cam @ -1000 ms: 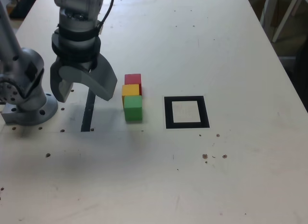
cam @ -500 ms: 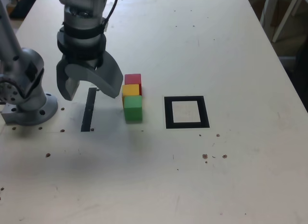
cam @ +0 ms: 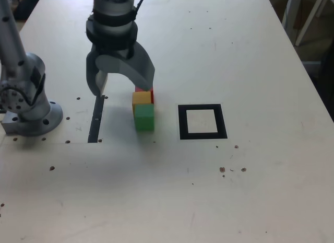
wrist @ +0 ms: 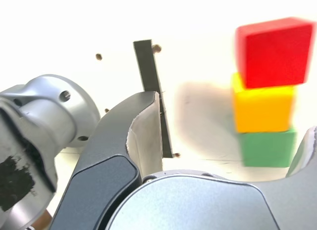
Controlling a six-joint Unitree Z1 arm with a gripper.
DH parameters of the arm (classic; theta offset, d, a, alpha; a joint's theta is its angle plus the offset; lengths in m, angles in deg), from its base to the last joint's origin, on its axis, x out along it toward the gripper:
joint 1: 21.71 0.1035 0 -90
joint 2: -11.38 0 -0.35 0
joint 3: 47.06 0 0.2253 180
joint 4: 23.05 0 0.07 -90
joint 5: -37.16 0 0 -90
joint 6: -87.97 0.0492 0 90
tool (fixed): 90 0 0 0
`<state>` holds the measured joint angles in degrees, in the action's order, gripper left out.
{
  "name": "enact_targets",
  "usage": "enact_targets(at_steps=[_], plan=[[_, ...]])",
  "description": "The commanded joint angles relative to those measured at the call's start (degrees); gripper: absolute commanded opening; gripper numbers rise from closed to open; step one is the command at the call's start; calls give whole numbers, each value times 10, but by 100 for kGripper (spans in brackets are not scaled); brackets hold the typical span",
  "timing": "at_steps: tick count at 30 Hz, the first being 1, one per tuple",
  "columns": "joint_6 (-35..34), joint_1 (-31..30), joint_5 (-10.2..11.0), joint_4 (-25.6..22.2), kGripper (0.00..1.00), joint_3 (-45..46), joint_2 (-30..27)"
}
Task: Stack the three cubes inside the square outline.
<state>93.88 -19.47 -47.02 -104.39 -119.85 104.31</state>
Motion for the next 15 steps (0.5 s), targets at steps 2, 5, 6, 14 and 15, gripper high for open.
enact_targets(at_steps=[2,5,6,14,15], plan=[[14,22,4,-2,100,-20,19],[26,46,9,-2,100,-34,38],[29,53,11,-1,100,-37,43],[50,95,15,10,100,-61,95],[52,99,15,12,100,-64,102]])
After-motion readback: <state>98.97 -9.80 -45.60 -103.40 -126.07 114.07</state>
